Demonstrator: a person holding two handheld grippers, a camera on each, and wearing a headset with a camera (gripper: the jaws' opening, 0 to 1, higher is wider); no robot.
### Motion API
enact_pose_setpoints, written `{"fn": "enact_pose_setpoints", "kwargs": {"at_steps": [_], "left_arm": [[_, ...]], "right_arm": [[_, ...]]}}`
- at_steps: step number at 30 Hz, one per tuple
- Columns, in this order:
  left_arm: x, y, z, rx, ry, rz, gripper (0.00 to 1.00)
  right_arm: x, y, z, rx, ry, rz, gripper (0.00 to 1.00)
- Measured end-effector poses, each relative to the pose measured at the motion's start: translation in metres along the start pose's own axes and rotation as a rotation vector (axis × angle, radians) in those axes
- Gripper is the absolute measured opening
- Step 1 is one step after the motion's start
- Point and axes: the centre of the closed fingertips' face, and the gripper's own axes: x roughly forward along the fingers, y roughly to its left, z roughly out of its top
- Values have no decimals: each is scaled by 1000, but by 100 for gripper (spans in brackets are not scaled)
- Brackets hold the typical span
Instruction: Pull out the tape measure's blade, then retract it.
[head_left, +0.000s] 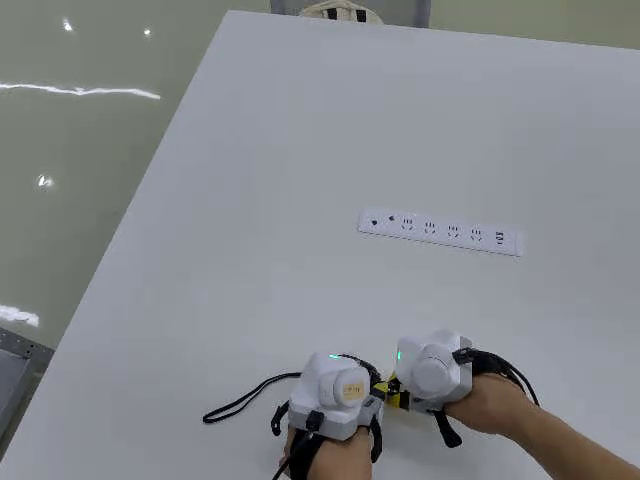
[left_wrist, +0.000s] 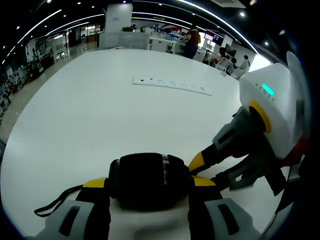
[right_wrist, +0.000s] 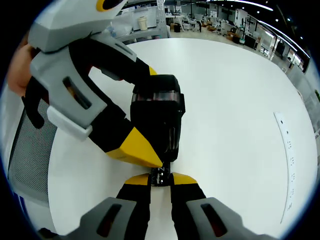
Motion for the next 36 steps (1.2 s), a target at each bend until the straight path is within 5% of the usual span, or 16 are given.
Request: {"fn": "enact_pose_setpoints", "kwargs": {"at_steps": [36], "left_arm": [[0,0,1,-1,-11,5,59]], "right_arm": [[5,0,8,-16,-7,-5,14]]}}
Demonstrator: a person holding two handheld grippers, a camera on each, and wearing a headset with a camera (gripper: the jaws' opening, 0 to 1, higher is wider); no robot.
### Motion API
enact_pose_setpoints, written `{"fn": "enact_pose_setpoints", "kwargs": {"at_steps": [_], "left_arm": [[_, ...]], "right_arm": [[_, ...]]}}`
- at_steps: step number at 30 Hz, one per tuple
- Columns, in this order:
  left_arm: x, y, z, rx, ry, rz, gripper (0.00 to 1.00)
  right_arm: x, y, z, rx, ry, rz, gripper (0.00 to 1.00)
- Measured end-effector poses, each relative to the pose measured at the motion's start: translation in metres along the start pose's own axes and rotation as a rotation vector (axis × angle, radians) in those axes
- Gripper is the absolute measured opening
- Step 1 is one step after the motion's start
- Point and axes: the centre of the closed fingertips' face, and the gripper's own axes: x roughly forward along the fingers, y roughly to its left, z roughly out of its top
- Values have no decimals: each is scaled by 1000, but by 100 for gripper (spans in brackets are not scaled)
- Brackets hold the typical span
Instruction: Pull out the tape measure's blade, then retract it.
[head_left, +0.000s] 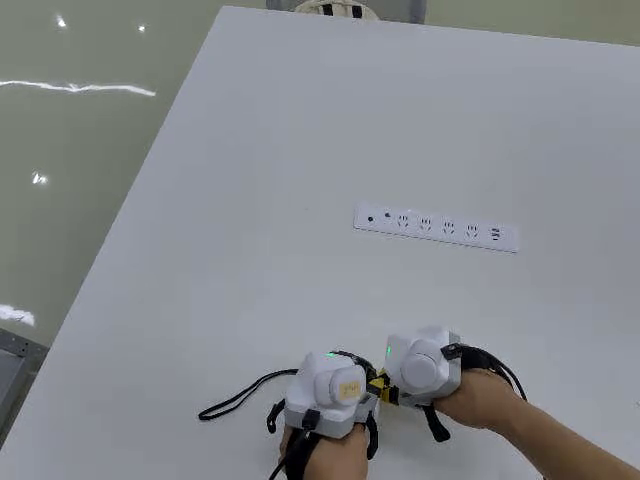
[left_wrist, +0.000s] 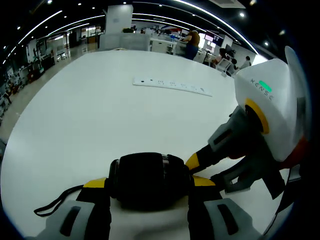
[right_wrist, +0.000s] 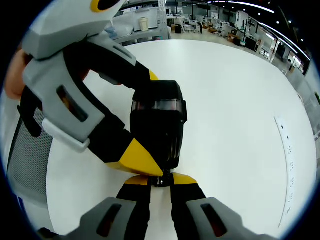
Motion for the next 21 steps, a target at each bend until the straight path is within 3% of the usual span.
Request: {"fn": "enact_pose_setpoints", "kwargs": {"at_steps": [20,21], "left_arm": [[0,0,0,-5,0,2,59],[0,0,-1,-3,1,4,59]], "right_arm": [[2,0,1,-46,16,0,15],[1,-1,0,-21,8,6,15]]}}
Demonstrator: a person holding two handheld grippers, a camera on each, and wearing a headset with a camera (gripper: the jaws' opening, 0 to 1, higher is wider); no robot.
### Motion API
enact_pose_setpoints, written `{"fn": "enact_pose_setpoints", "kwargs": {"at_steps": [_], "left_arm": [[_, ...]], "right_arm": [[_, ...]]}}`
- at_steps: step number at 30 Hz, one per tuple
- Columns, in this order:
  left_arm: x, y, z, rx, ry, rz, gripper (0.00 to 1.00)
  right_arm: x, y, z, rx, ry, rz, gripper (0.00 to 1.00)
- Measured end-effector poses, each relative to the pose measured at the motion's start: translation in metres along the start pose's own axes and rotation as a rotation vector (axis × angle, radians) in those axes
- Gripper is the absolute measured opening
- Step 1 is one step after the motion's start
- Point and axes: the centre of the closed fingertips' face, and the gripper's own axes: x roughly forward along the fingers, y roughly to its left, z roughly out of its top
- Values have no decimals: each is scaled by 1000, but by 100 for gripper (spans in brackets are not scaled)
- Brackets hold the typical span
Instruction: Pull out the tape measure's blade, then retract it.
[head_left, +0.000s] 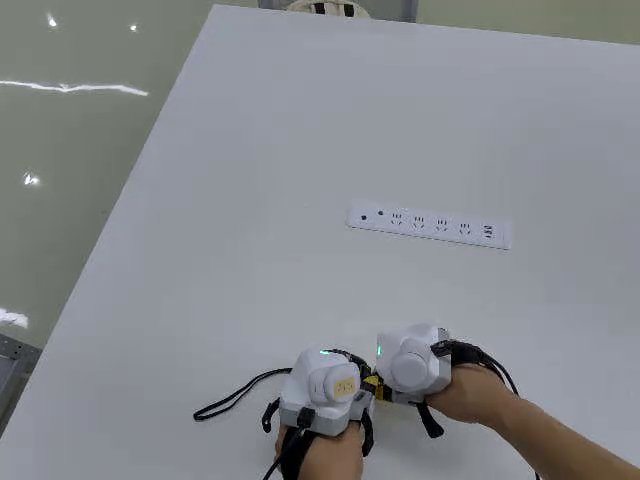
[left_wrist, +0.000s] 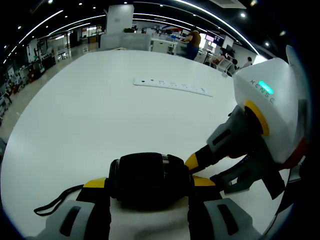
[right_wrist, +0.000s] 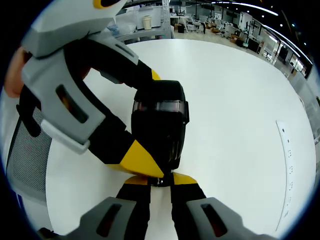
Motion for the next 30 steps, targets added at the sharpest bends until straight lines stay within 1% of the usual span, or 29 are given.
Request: {"fn": "enact_pose_setpoints", "kwargs": {"at_steps": [5,10,22,27,30], "left_arm": [[0,0,0,1,-1,-2,60],[0,0,0,3,-2,4,61],[0,0,0,11,-6,5,62],[0,1,-2,31,-7,12,64],[0,1,-1,34,-10,9,64]], "right_arm": [[0,1,0,-10,0,-2,15],[0,0,-1,1,1,-5,15],[-1,0,-1,-1,-1,-15,16],[-1,-1,-1,4,-3,-23,16],[-1,0,-1,5,-5,-26,17]]}}
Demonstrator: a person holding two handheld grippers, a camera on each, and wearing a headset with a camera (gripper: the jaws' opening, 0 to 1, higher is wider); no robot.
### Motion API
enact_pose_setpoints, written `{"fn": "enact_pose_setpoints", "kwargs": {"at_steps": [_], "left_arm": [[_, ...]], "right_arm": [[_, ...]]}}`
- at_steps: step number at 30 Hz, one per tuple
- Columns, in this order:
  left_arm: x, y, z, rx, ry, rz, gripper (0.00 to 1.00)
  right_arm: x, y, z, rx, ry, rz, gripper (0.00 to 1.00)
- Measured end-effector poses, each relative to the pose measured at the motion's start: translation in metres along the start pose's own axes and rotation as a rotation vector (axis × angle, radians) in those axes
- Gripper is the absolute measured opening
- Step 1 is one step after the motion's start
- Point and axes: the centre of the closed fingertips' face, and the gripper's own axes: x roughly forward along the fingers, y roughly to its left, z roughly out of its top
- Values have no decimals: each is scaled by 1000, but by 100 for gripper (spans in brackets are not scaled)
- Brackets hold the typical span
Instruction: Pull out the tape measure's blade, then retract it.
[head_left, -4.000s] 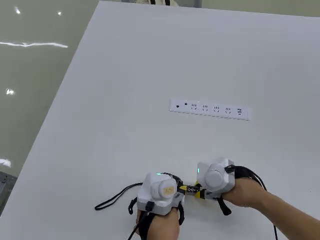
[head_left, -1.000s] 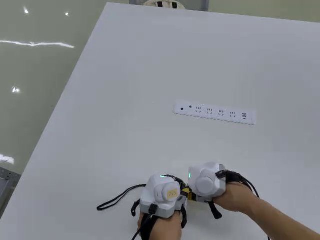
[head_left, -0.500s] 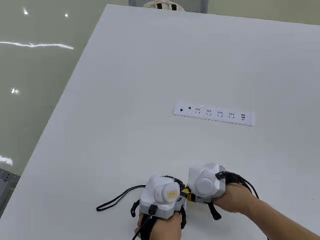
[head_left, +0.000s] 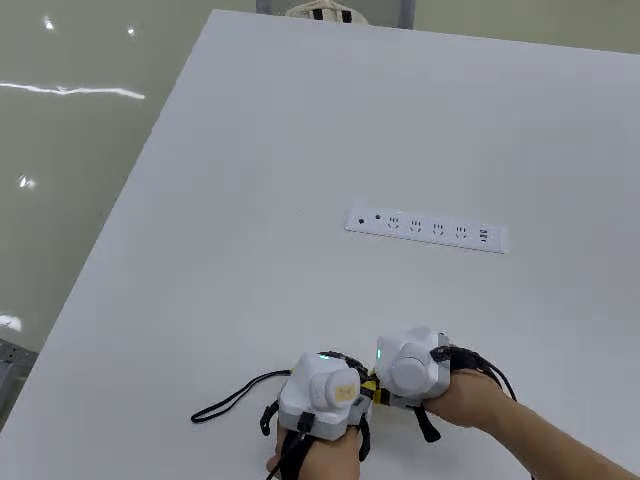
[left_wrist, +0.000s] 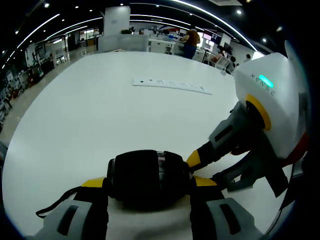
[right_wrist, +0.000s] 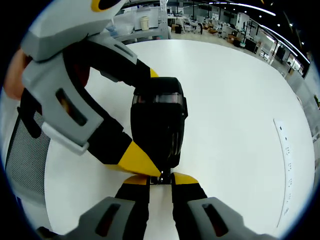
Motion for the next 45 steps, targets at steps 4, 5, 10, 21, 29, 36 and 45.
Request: {"fn": "enact_pose_setpoints", "kwargs": {"at_steps": [4,5,10,21,29,36,45], "left_arm": [[0,0,0,-1,-1,-1,64],[0,0,0,-1,-2,-2,64],[-1,-2,0,0,-10,-36,66],[-8,-1,-5,14,0,-41,68],[-17,3,-7,21,3,-45,69],[-25,8,-11,32,8,-52,70],[-33,14,-23,39,20,-67,70]], "right_arm": [[0,0,0,8,-1,-2,17],[0,0,0,12,-2,-3,18],[-3,-2,-3,96,-24,-32,20],[-10,-3,-4,180,-56,-68,24],[-18,0,-1,229,-76,-106,26],[-23,9,0,269,-88,-128,28],[-34,19,2,334,-117,-165,30]]}}
